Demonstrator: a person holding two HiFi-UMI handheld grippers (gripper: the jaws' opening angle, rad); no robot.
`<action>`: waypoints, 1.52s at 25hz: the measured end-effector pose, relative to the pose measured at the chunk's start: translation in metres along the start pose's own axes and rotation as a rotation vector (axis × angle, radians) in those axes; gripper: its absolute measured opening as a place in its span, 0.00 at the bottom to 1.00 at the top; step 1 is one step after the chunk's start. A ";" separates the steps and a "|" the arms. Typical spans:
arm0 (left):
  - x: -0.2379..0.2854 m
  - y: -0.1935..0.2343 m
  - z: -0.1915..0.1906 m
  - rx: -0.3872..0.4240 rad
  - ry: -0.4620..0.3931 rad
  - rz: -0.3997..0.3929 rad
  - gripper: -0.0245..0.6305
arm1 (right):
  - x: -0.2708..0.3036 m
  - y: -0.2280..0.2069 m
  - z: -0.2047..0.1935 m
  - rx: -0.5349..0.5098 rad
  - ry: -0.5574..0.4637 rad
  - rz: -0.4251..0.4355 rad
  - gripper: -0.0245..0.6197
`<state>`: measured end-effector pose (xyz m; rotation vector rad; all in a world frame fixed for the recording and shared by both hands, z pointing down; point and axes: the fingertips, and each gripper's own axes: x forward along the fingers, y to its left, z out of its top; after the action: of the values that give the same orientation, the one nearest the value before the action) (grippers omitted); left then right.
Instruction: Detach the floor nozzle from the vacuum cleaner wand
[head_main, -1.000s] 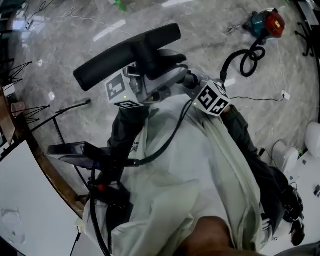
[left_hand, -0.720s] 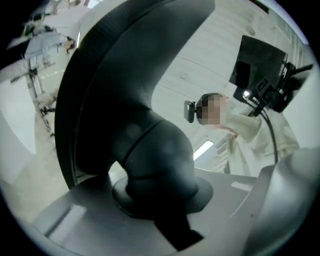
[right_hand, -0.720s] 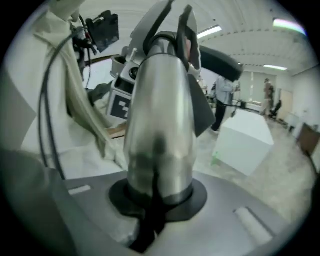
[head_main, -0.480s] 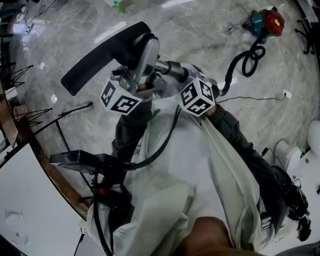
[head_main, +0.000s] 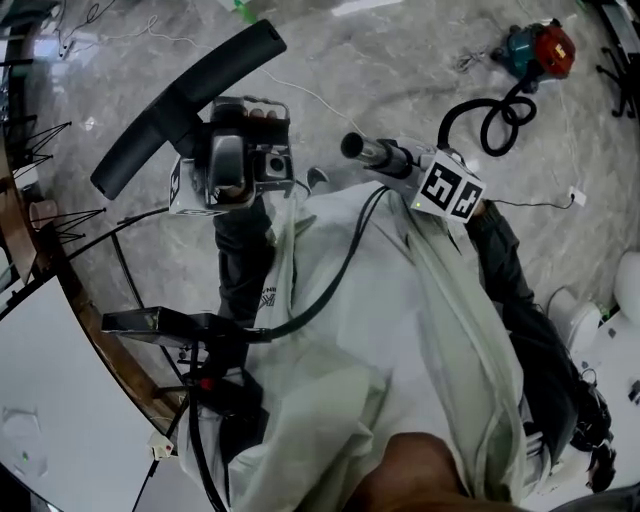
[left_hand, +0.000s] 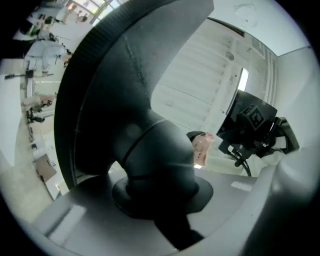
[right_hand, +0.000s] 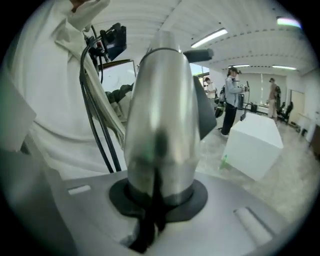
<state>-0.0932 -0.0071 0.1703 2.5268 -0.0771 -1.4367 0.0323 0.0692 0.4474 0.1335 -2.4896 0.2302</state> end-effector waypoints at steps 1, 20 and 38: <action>-0.004 0.007 0.003 0.035 0.008 0.046 0.15 | -0.001 -0.004 -0.003 0.030 -0.011 -0.032 0.11; -0.107 0.054 -0.122 0.139 0.509 0.719 0.15 | -0.032 -0.090 0.007 0.147 -0.163 -0.424 0.11; -0.120 0.047 -0.127 0.064 0.423 0.742 0.15 | -0.010 -0.060 -0.001 0.074 -0.092 -0.385 0.11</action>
<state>-0.0432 -0.0113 0.3441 2.3819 -0.8815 -0.6137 0.0500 0.0106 0.4496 0.6592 -2.4855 0.1562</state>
